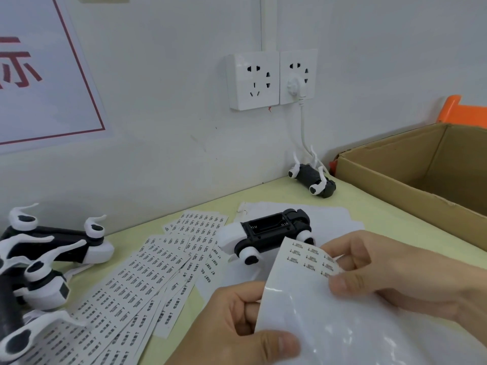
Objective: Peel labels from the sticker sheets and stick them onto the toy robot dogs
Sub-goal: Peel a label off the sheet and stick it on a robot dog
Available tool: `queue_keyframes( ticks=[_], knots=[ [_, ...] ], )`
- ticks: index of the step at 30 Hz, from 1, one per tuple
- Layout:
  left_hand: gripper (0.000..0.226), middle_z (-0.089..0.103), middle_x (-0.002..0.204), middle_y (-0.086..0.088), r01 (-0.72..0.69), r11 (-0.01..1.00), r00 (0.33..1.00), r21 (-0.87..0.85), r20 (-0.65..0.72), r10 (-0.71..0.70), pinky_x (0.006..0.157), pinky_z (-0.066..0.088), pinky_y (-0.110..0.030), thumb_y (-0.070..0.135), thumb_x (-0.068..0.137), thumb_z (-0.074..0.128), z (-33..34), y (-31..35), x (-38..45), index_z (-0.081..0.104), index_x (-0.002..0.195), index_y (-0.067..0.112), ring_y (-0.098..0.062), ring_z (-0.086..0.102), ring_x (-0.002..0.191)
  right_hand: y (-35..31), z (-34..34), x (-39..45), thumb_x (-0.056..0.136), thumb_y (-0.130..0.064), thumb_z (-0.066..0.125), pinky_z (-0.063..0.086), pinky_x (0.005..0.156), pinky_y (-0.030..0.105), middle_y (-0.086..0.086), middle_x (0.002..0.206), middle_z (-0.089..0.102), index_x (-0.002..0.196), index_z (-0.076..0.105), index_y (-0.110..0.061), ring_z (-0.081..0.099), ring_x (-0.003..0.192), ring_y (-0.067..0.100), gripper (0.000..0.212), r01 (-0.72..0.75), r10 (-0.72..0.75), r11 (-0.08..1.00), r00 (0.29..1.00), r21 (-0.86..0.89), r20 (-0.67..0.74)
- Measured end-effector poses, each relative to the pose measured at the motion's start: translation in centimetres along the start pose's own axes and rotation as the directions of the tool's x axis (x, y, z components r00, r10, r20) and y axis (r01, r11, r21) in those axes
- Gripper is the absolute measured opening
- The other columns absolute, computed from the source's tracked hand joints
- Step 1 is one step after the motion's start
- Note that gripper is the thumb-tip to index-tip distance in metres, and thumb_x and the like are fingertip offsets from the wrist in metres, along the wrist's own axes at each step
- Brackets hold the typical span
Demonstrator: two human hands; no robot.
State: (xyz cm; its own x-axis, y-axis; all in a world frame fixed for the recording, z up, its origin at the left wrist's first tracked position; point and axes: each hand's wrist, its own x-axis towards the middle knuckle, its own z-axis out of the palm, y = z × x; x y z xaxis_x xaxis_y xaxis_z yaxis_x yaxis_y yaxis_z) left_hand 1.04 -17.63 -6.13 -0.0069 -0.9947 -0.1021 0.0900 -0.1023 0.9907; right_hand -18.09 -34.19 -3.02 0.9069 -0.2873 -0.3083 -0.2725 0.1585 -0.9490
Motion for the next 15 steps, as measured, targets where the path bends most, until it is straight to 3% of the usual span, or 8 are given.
queue_keyframes(
  ticks=[5,9,13,15],
  knots=[
    [0.047,0.076,0.076,-0.005,0.007,1.0,1.0,0.013,-0.002,-0.007,0.065,0.051,-0.02,0.017,0.069,0.084,0.2,0.1,0.0,0.076,0.114,0.022,-0.013,0.072,0.07,1.1,-0.3,0.4,0.076,-0.019,0.086,0.057,0.089,0.038,0.026,0.118,0.069,0.12,0.065,0.008,0.072,0.099,0.032,0.055,0.069,-0.092,0.983,0.988,0.17,0.127],
    [0.043,0.075,0.074,-0.008,0.016,1.0,1.0,0.021,-0.014,-0.016,0.062,0.051,-0.021,0.005,0.072,0.083,0.6,0.3,0.1,0.072,0.108,0.027,-0.015,0.072,0.068,1.5,0.7,0.9,0.076,-0.013,0.077,0.055,0.092,0.041,0.029,0.119,0.066,0.123,0.06,0.012,0.067,0.101,0.036,0.056,0.102,-0.132,0.962,0.986,0.252,0.104],
    [0.045,0.076,0.086,-0.011,0.046,0.997,0.998,0.056,-0.034,-0.044,0.072,0.055,-0.028,0.007,0.072,0.083,0.7,0.2,0.2,0.066,0.107,0.028,-0.022,0.073,0.084,1.1,1.3,0.8,0.08,-0.019,0.072,0.045,0.1,0.052,0.034,0.125,0.062,0.123,0.062,0.006,0.062,0.108,0.044,0.051,0.081,-0.084,0.989,0.996,0.12,0.014],
    [0.046,0.077,0.1,-0.01,0.034,0.995,0.998,0.098,-0.058,-0.028,0.084,0.056,-0.034,0.017,0.071,0.078,0.8,0.5,0.1,0.061,0.113,0.023,-0.024,0.073,0.095,0.7,1.4,0.5,0.082,-0.024,0.071,0.049,0.098,0.051,0.026,0.12,0.068,0.118,0.068,-0.004,0.065,0.109,0.045,0.041,0.052,-0.053,0.999,0.997,-0.016,-0.056]
  ],
)
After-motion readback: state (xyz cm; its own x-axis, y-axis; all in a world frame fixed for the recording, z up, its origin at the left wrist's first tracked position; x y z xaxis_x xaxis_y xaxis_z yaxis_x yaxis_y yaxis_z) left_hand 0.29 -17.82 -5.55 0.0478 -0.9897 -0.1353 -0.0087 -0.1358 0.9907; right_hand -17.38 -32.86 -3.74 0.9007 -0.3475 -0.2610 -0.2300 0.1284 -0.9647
